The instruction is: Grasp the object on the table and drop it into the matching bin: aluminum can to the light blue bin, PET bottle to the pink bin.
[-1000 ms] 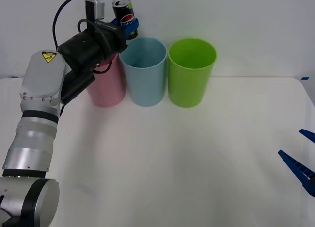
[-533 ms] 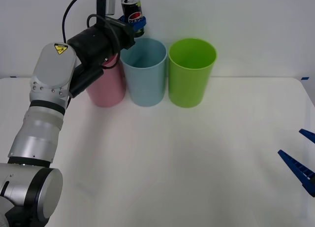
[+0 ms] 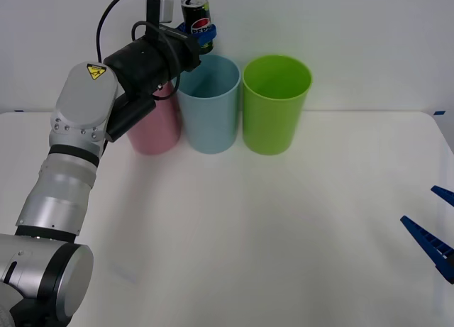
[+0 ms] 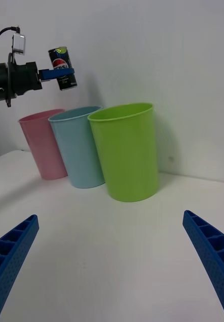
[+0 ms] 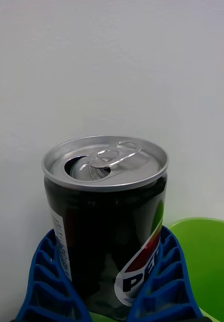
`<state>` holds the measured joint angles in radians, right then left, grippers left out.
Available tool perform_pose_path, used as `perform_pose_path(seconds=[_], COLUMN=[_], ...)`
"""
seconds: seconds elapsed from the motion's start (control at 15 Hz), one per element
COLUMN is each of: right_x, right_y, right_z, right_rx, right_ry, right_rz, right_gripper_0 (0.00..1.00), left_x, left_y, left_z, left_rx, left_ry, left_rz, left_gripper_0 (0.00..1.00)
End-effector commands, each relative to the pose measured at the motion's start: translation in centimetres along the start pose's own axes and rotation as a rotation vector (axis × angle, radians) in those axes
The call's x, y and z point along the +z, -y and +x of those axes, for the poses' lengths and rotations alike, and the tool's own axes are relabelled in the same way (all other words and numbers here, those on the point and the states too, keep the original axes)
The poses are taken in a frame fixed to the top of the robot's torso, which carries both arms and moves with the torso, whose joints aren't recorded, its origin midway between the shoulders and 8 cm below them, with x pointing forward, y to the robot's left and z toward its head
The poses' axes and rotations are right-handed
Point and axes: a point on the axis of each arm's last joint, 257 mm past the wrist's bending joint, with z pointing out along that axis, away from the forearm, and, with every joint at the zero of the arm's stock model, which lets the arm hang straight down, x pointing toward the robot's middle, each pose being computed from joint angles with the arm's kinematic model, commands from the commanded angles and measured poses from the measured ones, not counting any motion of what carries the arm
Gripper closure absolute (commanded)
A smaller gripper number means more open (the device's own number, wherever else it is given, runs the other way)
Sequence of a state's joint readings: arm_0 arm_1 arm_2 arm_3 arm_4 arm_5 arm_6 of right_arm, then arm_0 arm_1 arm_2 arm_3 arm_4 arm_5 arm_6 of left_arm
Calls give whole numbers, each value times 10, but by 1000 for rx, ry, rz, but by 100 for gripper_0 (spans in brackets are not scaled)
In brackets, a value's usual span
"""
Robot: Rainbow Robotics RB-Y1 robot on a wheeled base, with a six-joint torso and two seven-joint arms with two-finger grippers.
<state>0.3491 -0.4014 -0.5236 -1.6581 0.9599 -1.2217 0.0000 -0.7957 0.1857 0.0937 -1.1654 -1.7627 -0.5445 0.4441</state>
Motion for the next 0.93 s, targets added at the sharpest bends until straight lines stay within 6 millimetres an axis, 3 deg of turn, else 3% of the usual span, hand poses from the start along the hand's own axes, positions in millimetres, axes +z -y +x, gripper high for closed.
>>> perform_pose_path(seconds=[0.07,0.33,0.4,0.47,0.53,0.93], right_x=[0,0,0,0,0,0], right_y=[0,0,0,0,0,0], right_z=[0,0,0,0,0,0], right_rx=[0,0,0,0,0,0], right_ry=[0,0,0,0,0,0], right_rz=[0,0,0,0,0,0], right_gripper_0=[0,0,0,0,0,0], left_x=[1,1,2,2,2,2], left_y=[2,2,4,3,3,5], left_z=[0,-1,0,-2,-2,-2], left_rx=[0,0,-2,-7,-4,-6], left_ry=[0,1,0,5,5,7], left_rz=[3,4,6,5,5,9], left_gripper_0=[98,96,82,34,0,0])
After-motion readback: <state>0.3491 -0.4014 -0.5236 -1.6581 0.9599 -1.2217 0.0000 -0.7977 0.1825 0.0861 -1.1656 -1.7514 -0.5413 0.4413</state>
